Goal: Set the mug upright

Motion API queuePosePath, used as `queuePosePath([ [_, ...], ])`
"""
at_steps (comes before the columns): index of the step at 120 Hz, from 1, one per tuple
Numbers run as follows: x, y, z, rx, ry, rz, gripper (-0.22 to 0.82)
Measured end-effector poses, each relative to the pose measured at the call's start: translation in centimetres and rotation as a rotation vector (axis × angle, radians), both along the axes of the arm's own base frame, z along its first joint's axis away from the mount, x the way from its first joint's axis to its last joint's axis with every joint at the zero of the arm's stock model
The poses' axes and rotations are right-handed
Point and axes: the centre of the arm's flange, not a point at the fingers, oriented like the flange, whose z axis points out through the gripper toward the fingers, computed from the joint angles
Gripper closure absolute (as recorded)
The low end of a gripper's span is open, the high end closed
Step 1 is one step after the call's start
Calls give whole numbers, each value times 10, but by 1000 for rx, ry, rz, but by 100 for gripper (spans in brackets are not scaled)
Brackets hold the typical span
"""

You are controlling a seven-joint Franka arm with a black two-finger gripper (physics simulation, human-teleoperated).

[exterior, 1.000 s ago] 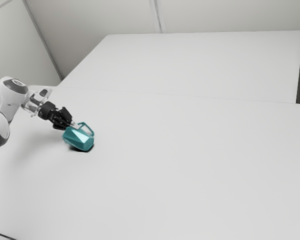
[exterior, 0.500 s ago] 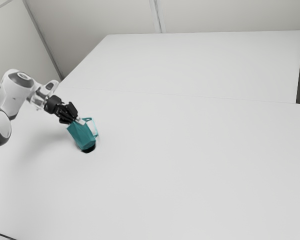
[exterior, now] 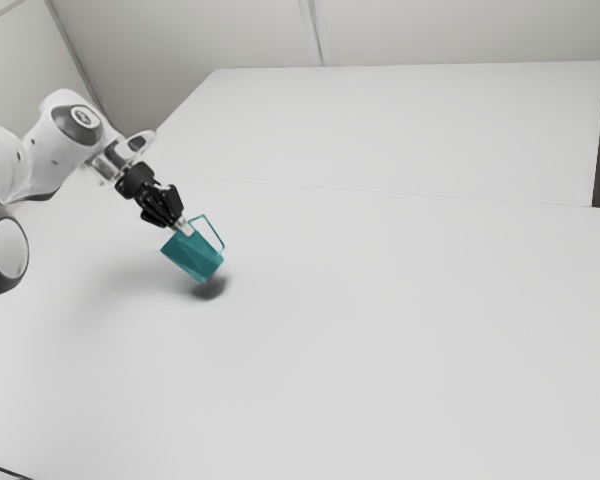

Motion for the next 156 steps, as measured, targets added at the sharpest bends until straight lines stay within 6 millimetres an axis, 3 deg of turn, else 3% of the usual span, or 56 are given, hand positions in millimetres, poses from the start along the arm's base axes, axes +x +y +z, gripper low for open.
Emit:
queuePosePath([
  [22,8,-64,19,119,-9,-85,79],
  [51,-11,-127,11,295,17,-155,79],
  [74,-7,-171,5,490,-8,-238,79],
  [96,-3,-188,2,600,-17,-248,79],
  [140,2,-195,-20,658,14,-190,79],
  [156,2,-195,-19,671,15,-171,49],
])
